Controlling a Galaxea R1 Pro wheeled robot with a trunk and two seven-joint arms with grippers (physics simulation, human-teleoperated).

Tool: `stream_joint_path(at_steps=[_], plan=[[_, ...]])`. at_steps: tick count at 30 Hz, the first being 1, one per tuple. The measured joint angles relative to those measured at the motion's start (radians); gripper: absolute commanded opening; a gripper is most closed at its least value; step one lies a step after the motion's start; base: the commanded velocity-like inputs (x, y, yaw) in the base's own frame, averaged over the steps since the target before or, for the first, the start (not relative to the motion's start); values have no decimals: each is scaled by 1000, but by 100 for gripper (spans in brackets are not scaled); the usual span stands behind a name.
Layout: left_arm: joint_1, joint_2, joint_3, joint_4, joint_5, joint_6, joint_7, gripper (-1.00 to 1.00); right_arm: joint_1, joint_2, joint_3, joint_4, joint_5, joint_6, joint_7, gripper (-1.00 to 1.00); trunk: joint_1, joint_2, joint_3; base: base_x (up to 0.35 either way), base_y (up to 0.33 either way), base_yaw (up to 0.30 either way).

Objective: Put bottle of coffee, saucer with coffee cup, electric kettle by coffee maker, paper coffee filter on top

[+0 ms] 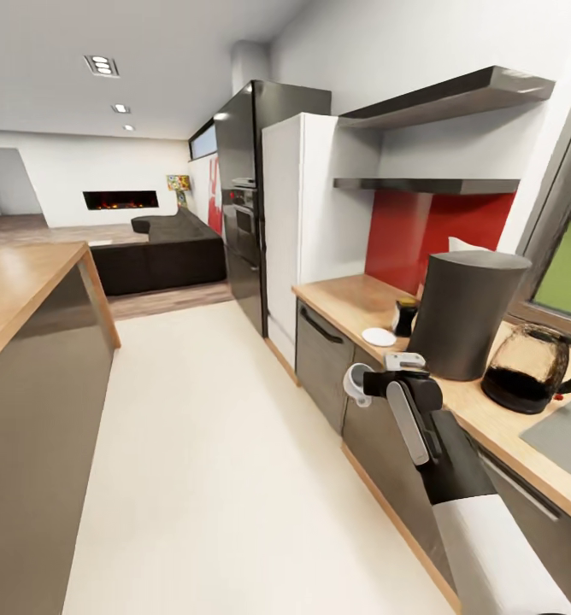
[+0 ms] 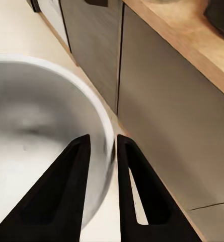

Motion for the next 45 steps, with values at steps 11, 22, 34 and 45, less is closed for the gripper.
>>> stream_joint_path(at_steps=[11,22,34,45], plan=[[0,-1,0,0,0,-1,0,100,0,-5,-6,1,2,0,0,-100,0,0,-8,337,0,110],[0,-3,-1,0,0,1,1,100,0,-4,-23,-1,1,0,0,-100,0,0,-6,281,0,-188],[0,-2,0,0,0,1,2,100,0,-3,-23,-5,3,1,-1,-100,1,0,-6,19,0,-74],[0,-1,0,0,0,1,0,100,0,-3,-24,-6,2,2,-1,-100,1,0,-6,0,0,-76]])
